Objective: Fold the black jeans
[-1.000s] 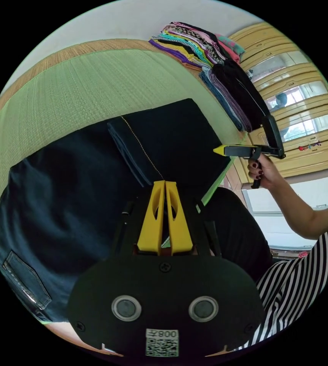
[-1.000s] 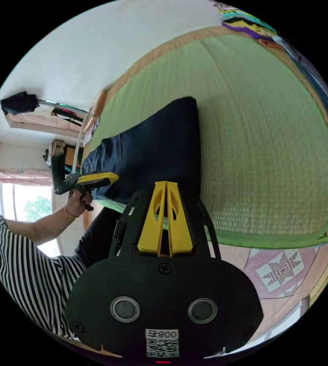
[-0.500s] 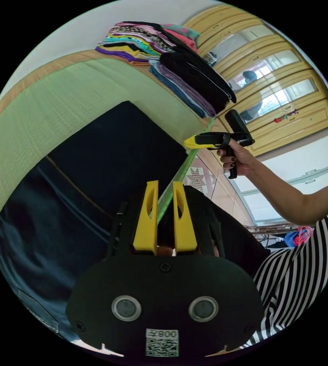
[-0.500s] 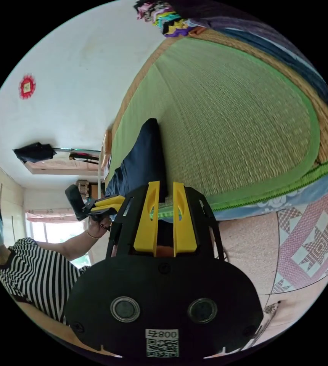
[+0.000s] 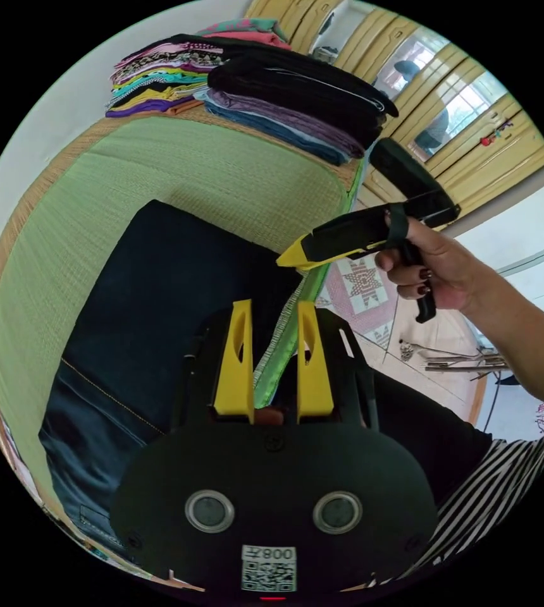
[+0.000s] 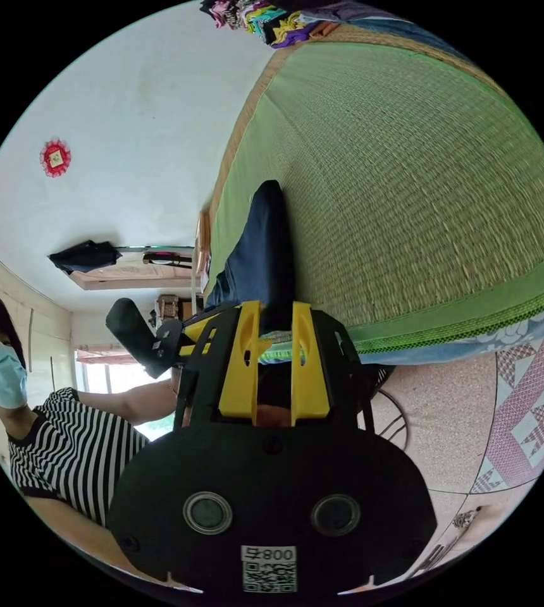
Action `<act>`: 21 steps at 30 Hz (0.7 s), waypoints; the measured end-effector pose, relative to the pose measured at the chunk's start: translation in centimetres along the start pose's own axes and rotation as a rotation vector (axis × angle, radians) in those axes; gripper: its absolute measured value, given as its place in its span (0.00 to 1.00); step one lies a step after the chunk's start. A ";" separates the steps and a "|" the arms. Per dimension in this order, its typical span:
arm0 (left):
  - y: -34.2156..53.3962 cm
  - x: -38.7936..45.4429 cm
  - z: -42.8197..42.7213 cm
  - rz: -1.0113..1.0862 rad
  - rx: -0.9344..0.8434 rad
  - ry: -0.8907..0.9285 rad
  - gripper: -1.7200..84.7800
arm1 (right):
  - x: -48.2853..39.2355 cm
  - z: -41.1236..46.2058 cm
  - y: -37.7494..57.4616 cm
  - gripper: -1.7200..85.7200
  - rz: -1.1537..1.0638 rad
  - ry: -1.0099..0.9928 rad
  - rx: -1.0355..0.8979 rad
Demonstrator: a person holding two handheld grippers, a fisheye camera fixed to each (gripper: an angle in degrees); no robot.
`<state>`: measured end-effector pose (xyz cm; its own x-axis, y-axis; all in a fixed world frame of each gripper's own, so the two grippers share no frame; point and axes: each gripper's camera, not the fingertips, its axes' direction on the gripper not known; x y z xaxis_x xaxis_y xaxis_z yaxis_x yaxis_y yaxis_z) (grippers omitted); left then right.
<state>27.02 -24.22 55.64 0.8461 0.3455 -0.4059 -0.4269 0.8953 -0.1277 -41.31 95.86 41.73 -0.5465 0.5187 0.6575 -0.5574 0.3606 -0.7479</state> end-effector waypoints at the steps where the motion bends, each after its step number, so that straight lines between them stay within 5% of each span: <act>1: -0.1 0.6 0.0 -0.002 -0.002 -0.021 0.14 | -0.2 0.0 0.0 0.11 -0.007 0.003 0.000; 8: 0.8 3.0 -1.5 -0.052 0.037 -0.130 0.11 | -3.9 1.0 -1.8 0.10 -0.115 0.001 -0.034; 21: 6.2 2.2 -7.5 -0.203 0.198 0.021 0.07 | -5.4 0.8 -8.7 0.10 -0.093 -0.006 0.077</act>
<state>23.88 -20.04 47.13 0.9003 0.1493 -0.4088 -0.1766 0.9838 -0.0296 -34.03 89.27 44.76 -0.4935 0.4811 0.7246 -0.6523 0.3464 -0.6742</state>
